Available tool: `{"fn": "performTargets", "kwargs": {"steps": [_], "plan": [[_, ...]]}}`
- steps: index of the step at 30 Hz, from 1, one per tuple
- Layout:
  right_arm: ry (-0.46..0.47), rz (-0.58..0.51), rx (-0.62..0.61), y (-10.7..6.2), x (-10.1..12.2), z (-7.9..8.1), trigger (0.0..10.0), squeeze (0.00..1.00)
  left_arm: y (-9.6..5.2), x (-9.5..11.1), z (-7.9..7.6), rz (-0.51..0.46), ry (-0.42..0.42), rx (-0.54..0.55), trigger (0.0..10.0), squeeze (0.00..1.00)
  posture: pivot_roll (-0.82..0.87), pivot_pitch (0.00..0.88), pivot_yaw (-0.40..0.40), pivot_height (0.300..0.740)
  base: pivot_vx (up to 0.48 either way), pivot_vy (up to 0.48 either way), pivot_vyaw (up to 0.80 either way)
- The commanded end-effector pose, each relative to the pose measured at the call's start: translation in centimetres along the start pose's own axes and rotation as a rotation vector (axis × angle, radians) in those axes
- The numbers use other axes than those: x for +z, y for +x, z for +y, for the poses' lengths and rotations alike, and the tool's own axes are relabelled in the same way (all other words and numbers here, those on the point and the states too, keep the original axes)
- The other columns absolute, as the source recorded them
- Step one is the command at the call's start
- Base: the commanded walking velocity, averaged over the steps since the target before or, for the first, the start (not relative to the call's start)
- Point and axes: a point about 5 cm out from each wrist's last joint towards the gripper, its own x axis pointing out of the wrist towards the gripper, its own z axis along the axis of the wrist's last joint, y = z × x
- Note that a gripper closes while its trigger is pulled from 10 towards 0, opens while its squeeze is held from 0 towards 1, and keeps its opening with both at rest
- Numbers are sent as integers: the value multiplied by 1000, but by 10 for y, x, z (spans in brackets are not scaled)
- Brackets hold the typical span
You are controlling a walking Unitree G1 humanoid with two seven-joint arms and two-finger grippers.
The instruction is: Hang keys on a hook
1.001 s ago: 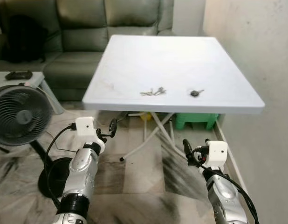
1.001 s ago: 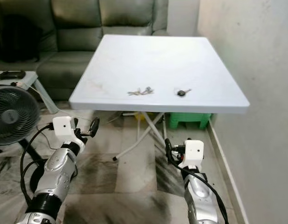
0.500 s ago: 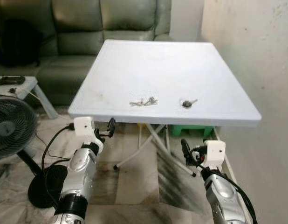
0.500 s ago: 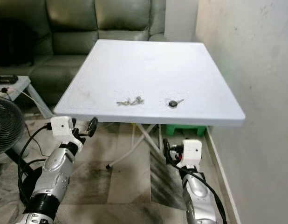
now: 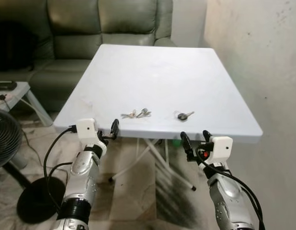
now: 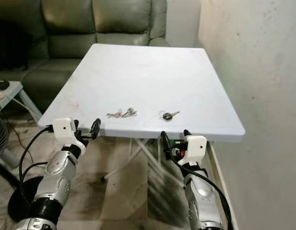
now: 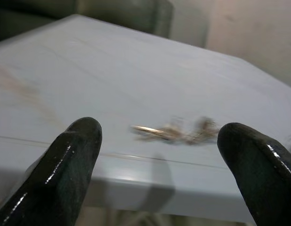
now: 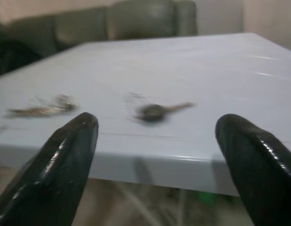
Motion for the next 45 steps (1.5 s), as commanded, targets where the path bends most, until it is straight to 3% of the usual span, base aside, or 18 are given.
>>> {"fn": "performTargets", "kwargs": {"steps": [1,16,22,29,36,45], "plan": [[10,-14,35,6,5,8,10000,0,-1,5,10,-7,21,25,10000,0,67,0,1,740,311,0,0],[-35,3,72,7,8,12,10000,0,-3,0,9,11,2,46,10000,0,66,0,-7,740,264,0,0],[-69,81,1,12,3,-5,10000,0,-7,-4,7,19,-4,52,10000,0,73,0,-15,740,0,0,0],[-142,99,57,17,7,-14,10000,0,-10,-7,2,22,5,26,10000,0,80,0,-20,740,0,0,0],[-196,101,181,43,25,-16,10000,0,-19,-12,-15,30,8,-47,10000,0,99,0,-36,740,0,0,0],[-221,89,323,67,40,1,10000,0,-33,-12,-30,27,24,-106,10000,0,127,2,-53,740,0,0,0]]}}
